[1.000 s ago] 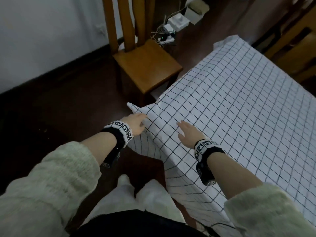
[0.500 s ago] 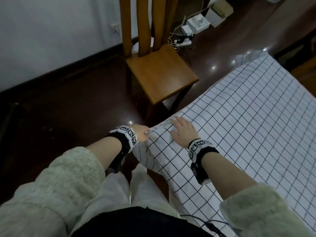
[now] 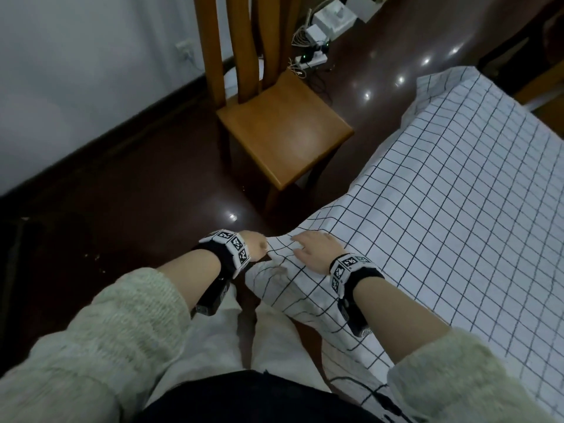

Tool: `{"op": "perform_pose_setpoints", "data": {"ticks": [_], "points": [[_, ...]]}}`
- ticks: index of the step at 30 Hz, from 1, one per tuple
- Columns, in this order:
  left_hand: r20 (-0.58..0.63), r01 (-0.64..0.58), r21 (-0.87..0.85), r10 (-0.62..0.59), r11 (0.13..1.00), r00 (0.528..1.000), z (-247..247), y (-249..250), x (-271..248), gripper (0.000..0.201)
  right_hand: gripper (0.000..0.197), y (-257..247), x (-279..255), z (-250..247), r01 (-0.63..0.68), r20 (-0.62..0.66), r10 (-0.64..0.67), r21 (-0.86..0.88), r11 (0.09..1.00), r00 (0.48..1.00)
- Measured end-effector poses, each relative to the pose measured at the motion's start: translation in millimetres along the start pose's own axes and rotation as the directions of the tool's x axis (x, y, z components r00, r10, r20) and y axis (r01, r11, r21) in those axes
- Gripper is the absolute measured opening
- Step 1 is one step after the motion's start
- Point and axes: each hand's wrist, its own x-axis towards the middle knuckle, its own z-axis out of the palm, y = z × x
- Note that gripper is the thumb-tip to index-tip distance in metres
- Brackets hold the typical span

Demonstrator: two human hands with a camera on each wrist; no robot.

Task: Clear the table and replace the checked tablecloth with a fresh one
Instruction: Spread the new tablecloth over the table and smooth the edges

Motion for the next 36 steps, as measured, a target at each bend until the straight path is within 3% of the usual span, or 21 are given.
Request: {"op": "perform_pose_setpoints", "data": {"ticks": [7, 12, 18, 20, 22, 24, 26, 33, 36], "points": [[-0.036, -0.115, -0.03, 0.114, 0.993, 0.993, -17, -9, -1, 0.035, 0.046, 8, -34, 6, -0.161, -0.204, 0.195, 0.172, 0.972, 0.959], [-0.096, -0.244, -0.026, 0.24, 0.97, 0.966, -28, 22, -7, 0.047, 0.049, 33, -69, 30, -0.317, -0.189, 0.367, 0.249, 0.915, 0.911], [-0.148, -0.336, 0.003, 0.332, 0.942, 0.931, -25, 79, 1, 0.059, 0.051, 72, -111, 58, -0.408, -0.142, 0.488, 0.379, 0.83, 0.861], [-0.187, -0.377, 0.046, 0.379, 0.925, 0.906, -21, 101, 6, 0.059, 0.05, 89, -123, 65, -0.497, -0.127, 0.574, 0.374, 0.783, 0.809], [-0.231, -0.395, 0.087, 0.404, 0.915, 0.885, -16, 124, 13, 0.06, 0.05, 109, -135, 70, -0.637, -0.053, 0.708, 0.393, 0.663, 0.704], [-0.259, -0.383, 0.112, 0.399, 0.917, 0.88, -10, 149, 19, 0.064, 0.056, 135, -148, 75, -0.732, 0.073, 0.784, 0.418, 0.538, 0.617], [-0.276, -0.341, 0.15, 0.371, 0.928, 0.887, -4, 175, 24, 0.066, 0.059, 164, -161, 80, -0.753, 0.124, 0.806, 0.459, 0.471, 0.579], [-0.203, -0.095, 0.22, 0.141, 0.971, 0.969, 10, 246, 52, 0.093, 0.07, 255, -191, 83, -0.774, 0.129, 0.847, 0.494, 0.396, 0.516], [-0.192, -0.067, 0.235, 0.114, 0.97, 0.975, 11, 251, 57, 0.097, 0.071, 276, -193, 85, -0.76, 0.15, 0.832, 0.516, 0.395, 0.534]]}}
